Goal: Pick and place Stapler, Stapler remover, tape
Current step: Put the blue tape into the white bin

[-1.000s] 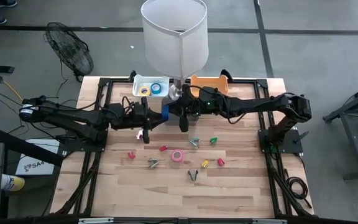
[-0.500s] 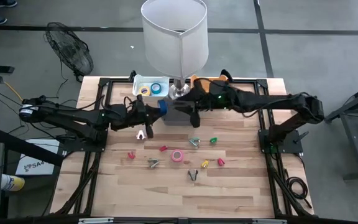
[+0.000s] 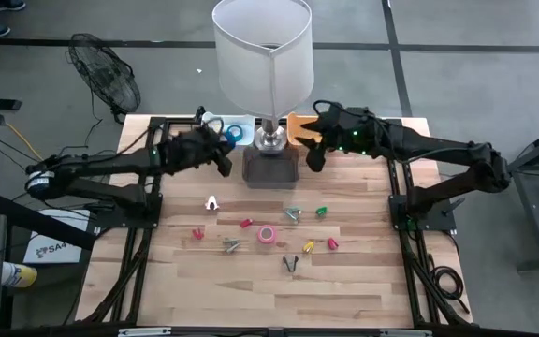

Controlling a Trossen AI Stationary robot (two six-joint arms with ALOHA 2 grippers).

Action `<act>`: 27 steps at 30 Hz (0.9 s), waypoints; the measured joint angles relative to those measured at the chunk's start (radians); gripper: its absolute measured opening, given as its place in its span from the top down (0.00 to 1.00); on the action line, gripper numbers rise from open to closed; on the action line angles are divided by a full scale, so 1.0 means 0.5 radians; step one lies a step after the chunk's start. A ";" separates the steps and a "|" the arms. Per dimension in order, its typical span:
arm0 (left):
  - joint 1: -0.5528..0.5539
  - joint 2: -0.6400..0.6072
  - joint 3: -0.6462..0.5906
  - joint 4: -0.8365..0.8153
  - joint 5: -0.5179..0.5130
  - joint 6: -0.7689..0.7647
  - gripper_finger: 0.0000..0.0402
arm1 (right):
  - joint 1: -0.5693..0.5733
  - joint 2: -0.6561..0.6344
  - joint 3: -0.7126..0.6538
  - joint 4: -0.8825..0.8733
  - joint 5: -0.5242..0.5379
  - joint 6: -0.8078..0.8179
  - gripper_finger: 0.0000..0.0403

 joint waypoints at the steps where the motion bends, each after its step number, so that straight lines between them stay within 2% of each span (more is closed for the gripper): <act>1: 0.084 0.012 0.000 0.004 0.088 0.040 0.91 | -0.012 -0.010 0.000 -0.019 0.029 0.000 0.55; 8: 0.641 0.152 0.000 -0.016 0.633 0.302 0.91 | -0.082 -0.031 0.000 -0.098 0.115 0.096 0.55; 14: 0.938 0.341 0.001 0.117 0.978 0.447 0.91 | -0.130 -0.033 0.000 -0.207 0.215 0.208 0.55; 18: 1.046 0.487 0.006 0.254 1.114 0.509 0.91 | -0.166 -0.044 0.000 -0.311 0.309 0.275 0.55; 22: 1.100 0.629 0.078 0.227 1.197 0.615 0.91 | -0.191 -0.087 0.000 -0.446 0.408 0.343 0.55; 27: 1.097 0.775 0.229 0.158 1.196 0.787 0.91 | -0.232 -0.199 0.000 -0.630 0.535 0.434 0.55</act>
